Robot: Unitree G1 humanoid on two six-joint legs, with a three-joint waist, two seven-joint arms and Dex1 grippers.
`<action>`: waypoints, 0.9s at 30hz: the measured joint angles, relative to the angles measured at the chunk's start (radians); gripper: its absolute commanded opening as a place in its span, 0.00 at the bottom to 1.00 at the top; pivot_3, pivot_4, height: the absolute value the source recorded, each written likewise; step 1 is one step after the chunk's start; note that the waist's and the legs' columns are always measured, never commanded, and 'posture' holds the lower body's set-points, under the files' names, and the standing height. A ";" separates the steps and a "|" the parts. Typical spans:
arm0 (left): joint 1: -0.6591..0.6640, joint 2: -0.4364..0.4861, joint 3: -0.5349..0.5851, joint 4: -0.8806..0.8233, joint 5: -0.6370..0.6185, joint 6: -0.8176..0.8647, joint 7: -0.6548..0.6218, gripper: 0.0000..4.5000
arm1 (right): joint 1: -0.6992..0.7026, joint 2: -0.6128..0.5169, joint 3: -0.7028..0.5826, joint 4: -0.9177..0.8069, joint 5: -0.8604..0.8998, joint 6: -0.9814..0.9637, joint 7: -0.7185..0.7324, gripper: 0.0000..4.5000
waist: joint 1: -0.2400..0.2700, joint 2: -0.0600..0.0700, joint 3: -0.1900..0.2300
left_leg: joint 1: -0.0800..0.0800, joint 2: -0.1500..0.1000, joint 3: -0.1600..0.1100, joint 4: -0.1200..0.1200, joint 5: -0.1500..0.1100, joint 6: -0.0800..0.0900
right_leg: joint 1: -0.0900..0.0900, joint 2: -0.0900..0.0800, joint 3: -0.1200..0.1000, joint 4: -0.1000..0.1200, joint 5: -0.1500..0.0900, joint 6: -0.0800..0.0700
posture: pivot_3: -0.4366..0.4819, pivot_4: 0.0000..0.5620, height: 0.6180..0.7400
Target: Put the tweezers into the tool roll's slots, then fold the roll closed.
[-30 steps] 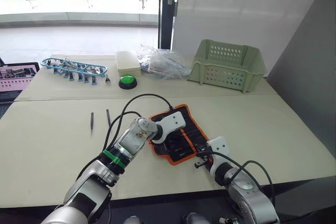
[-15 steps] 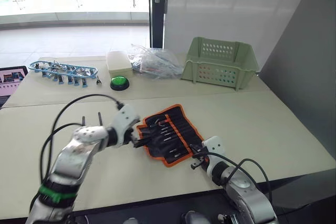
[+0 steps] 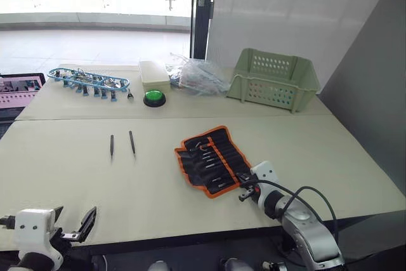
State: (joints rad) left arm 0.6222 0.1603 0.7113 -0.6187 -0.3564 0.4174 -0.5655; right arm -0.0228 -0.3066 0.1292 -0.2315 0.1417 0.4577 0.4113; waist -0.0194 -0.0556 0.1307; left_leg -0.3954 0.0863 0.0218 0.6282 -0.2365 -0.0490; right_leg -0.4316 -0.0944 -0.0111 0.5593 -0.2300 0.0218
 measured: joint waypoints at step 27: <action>-0.551 0.139 -0.317 0.400 0.172 0.043 0.324 1.00 | 0.002 0.001 -0.006 0.012 -0.001 0.001 0.003 0.00 | 0.027 0.011 -0.006 | 0.017 -0.002 0.009 0.005 0.000 0.000 | 0.007 0.002 -0.005 0.021 0.002 0.001 | 0.48 0.27 0.85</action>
State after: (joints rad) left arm 0.0707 0.2990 0.3941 -0.2188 -0.1847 0.4605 -0.2419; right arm -0.0207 -0.3058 0.1229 -0.2196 0.1406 0.4591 0.4145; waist 0.0072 -0.0444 0.1250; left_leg -0.3782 0.0841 0.0307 0.6332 -0.2363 -0.0488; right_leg -0.4245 -0.0922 -0.0158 0.5801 -0.2284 0.0227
